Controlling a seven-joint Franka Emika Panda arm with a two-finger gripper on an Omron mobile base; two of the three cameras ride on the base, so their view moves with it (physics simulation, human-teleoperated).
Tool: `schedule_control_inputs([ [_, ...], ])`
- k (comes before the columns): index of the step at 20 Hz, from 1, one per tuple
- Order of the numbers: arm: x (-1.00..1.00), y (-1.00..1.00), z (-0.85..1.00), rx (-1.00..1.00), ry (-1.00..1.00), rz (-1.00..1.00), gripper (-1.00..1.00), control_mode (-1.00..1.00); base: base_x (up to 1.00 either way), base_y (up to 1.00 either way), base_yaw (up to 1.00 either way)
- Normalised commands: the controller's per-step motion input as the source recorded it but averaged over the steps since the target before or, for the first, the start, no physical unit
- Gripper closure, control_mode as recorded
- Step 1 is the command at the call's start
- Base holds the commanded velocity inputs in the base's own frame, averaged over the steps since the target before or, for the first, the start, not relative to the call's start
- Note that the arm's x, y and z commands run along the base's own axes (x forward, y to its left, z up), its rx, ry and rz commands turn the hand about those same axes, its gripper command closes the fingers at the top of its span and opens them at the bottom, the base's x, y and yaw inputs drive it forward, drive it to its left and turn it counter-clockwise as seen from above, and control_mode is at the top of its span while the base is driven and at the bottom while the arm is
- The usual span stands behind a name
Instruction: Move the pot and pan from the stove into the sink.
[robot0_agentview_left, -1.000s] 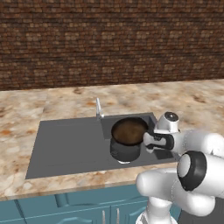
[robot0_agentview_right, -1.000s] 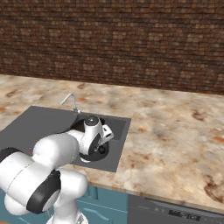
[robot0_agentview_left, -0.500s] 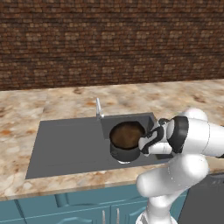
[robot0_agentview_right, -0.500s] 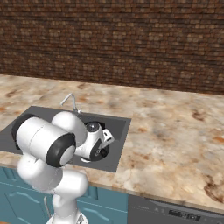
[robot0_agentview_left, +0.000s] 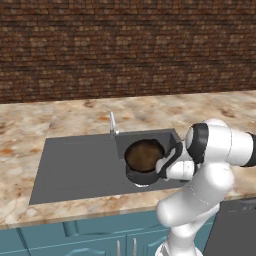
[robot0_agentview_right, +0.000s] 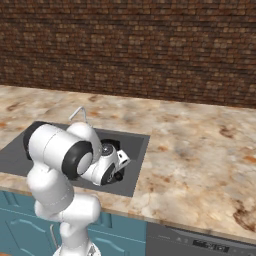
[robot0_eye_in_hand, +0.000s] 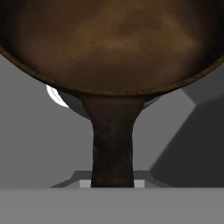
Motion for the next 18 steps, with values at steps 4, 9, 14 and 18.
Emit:
schedule_control_inputs([
  [4,0.31,0.0,-0.17,0.0,0.0,0.0,1.0,-1.0,0.0,0.0,0.0],
  [9,0.28,0.0,-0.24,0.0,0.0,0.0,1.0,-1.0,0.0,0.0,0.0],
  [14,0.27,0.0,-0.37,0.0,0.0,0.0,1.0,-1.0,0.0,0.0,0.0],
  [18,0.17,-0.07,-0.48,0.0,-0.01,0.02,1.0,-1.0,0.0,0.0,0.0],
])
